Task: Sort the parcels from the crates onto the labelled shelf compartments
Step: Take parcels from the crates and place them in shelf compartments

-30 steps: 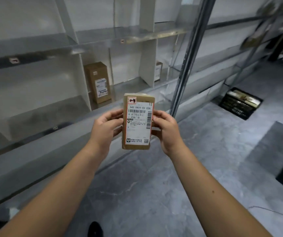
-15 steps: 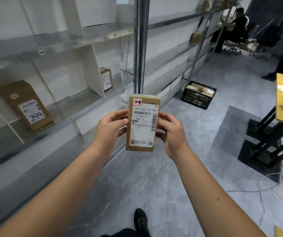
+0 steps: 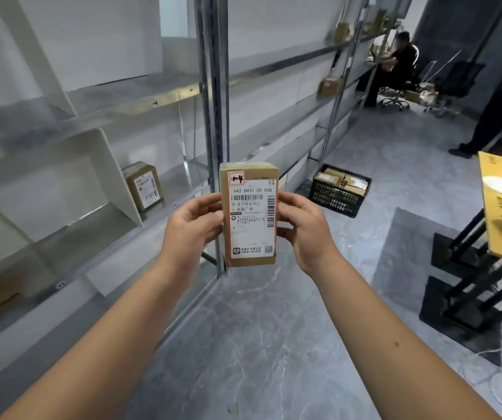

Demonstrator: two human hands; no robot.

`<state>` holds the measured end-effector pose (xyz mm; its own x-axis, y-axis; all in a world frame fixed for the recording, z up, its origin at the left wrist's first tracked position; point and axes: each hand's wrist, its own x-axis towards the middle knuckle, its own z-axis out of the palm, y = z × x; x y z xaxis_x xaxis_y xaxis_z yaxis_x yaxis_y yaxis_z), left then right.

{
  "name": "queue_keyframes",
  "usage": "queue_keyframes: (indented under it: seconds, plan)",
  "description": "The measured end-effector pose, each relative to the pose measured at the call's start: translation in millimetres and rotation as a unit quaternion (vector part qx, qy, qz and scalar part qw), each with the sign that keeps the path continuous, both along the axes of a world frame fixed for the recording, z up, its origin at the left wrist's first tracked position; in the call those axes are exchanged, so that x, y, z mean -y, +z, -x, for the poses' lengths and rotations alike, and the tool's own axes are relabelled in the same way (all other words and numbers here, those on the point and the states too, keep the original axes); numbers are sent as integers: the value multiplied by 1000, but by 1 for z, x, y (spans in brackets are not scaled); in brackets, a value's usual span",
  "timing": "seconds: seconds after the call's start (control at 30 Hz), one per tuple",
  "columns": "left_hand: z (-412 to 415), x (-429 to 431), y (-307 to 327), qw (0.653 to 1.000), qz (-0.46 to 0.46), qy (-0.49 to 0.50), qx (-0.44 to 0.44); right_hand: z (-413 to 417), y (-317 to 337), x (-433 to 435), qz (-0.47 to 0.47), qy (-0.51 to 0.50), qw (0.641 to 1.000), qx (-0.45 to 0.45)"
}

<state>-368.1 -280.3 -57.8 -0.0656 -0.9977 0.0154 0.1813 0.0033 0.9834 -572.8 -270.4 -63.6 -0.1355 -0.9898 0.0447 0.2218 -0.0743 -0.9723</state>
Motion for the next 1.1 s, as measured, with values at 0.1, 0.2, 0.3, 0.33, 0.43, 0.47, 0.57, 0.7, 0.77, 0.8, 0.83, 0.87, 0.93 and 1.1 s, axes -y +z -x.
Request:
queue_keyframes:
  seconds: [0.1, 0.2, 0.3, 0.33, 0.43, 0.47, 0.57, 0.7, 0.77, 0.8, 0.83, 0.87, 0.93, 1.1]
  plan:
    - [3, 30, 15, 999, 35, 10, 9, 4, 11, 40, 20, 19, 1000, 7]
    - [-3, 62, 26, 997, 64, 26, 29, 2, 22, 82, 44, 47, 998, 12]
    - [-8, 96, 34, 994, 75, 65, 39, -3, 30, 130, 51, 82, 995, 22]
    - [-9, 108, 36, 993, 76, 81, 37, -5, 33, 147, 54, 97, 994, 22]
    - [-10, 139, 45, 987, 90, 129, 35, -10, 42, 198, 67, 150, 986, 26]
    - [-10, 148, 48, 983, 97, 149, 41, -12, 46, 214, 72, 167, 983, 30]
    - [-9, 171, 57, 973, 108, 199, 52, -19, 58, 262, 81, 218, 972, 37]
    - [-11, 196, 69, 955, 118, 269, 40, -39, 72, 312, 83, 273, 958, 39]
    - [-19, 207, 77, 945, 121, 299, 48, -53, 79, 330, 89, 300, 949, 37]
    - [-24, 213, 81, 941, 120, 313, 55, -61, 83, 338, 94, 316, 943, 38]
    - [-29, 219, 85, 935, 117, 329, 63, -68, 87, 346, 100, 330, 938, 40]
    - [-34, 226, 88, 929, 115, 345, 70, -76, 88, 354, 104, 343, 933, 43]
    - [-46, 241, 96, 916, 123, 374, 72, -93, 93, 370, 114, 362, 924, 50]
    - [-81, 274, 107, 899, 137, 412, 67, -141, 106, 399, 129, 364, 922, 27]
